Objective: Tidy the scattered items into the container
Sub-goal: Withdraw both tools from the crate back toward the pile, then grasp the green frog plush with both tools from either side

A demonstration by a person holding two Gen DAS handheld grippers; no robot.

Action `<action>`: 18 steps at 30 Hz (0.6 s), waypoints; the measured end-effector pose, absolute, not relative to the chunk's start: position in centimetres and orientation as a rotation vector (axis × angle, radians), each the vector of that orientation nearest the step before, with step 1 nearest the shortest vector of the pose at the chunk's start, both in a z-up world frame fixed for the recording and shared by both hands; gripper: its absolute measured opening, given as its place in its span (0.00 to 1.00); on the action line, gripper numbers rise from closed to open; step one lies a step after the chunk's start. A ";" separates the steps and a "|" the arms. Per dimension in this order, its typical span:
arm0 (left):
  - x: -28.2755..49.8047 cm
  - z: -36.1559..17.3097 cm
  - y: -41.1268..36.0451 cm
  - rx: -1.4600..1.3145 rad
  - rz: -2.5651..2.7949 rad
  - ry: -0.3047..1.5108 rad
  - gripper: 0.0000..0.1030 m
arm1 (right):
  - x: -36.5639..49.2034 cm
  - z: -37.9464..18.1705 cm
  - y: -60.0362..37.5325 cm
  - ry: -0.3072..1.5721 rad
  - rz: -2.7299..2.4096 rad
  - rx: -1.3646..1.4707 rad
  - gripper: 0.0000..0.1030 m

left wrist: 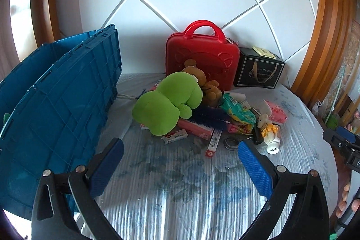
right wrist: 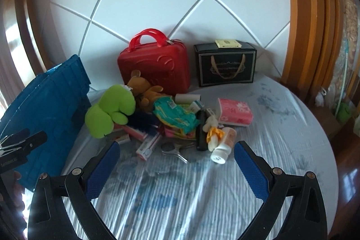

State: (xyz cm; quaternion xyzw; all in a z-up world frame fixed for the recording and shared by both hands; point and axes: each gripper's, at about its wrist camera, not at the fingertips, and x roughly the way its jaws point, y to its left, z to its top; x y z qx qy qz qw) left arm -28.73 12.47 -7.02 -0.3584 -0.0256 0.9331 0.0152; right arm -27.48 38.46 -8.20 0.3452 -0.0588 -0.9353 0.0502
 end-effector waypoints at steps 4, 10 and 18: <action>-32.2 -9.4 10.7 -1.158 2.944 -0.095 1.00 | -31.1 -9.6 35.8 -0.164 -2.790 1.066 1.00; -37.9 -14.8 8.7 -1.235 2.939 -0.124 1.00 | -38.2 -13.6 30.6 -0.091 -2.690 1.104 1.00; -42.9 -21.7 9.1 -1.291 2.975 -0.165 1.00 | -46.8 -20.8 26.2 0.087 -2.562 1.118 0.96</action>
